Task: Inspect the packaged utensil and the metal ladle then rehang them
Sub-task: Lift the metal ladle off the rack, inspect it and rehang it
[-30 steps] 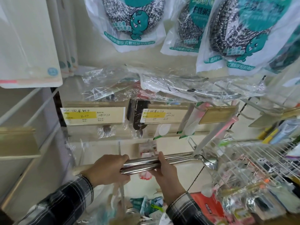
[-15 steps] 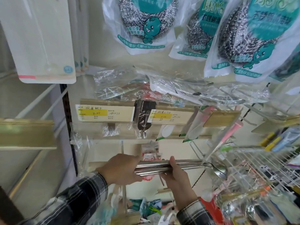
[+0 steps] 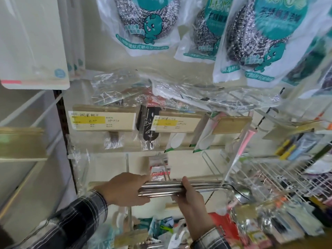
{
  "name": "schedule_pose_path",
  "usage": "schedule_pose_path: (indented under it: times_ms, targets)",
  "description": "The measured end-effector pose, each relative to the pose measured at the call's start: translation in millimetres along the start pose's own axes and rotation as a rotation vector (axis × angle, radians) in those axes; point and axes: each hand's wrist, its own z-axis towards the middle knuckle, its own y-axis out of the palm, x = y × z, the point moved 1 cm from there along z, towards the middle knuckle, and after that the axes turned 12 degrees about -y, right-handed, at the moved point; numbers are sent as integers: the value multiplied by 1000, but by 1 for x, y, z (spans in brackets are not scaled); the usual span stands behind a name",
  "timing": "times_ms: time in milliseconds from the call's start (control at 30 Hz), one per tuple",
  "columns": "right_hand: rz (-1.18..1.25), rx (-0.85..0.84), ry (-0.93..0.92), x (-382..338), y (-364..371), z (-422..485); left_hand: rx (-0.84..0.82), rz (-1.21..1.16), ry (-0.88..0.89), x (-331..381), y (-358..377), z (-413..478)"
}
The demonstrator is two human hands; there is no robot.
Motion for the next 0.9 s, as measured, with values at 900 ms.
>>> schedule_pose_path:
  times_ms: [900]
  targets:
    - [-117,-233,166,-22,1,29,207,85,-215,22,-27,16]
